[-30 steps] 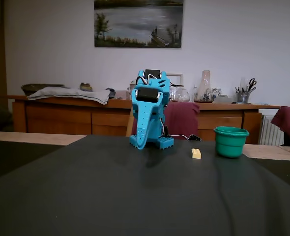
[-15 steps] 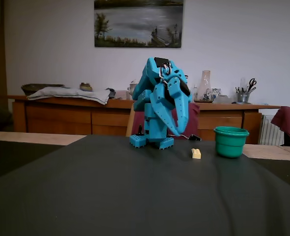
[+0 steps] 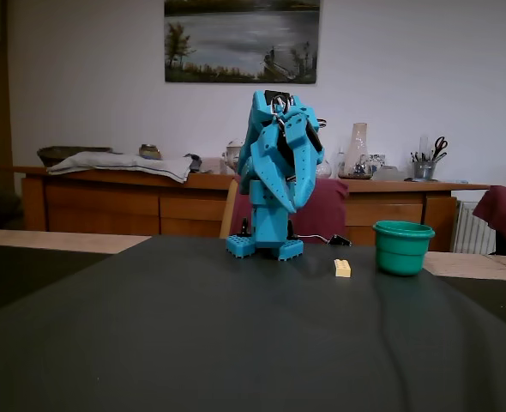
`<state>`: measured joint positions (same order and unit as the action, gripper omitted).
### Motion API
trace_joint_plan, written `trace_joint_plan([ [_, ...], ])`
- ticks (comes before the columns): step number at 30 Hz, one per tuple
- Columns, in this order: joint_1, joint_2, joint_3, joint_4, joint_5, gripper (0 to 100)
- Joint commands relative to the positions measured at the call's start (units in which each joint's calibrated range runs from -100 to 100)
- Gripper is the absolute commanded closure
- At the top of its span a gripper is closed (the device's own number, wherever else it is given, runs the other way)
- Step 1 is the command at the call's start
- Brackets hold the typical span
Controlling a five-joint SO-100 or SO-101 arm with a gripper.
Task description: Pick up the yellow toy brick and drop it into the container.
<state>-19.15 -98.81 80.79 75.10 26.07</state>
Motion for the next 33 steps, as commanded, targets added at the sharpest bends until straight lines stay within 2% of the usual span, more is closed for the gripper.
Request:
trace_joint_plan([
  [1,0.47,-0.26,-3.98,2.42,0.28,100],
  [5,4.03,-0.01,-10.39,4.55,0.17,100],
  [7,4.03,2.52,-14.18,6.42,1.95,100],
  [13,3.33,28.83,-28.89,12.20,5.45,100],
  [15,1.40,37.76,-33.59,18.42,7.33,100],
  [17,-1.00,43.75,-34.58,22.95,7.96,100],
  [21,-5.49,46.28,-29.34,23.21,7.65,100],
  [33,-20.03,47.29,-24.74,12.91,-3.12,100],
])
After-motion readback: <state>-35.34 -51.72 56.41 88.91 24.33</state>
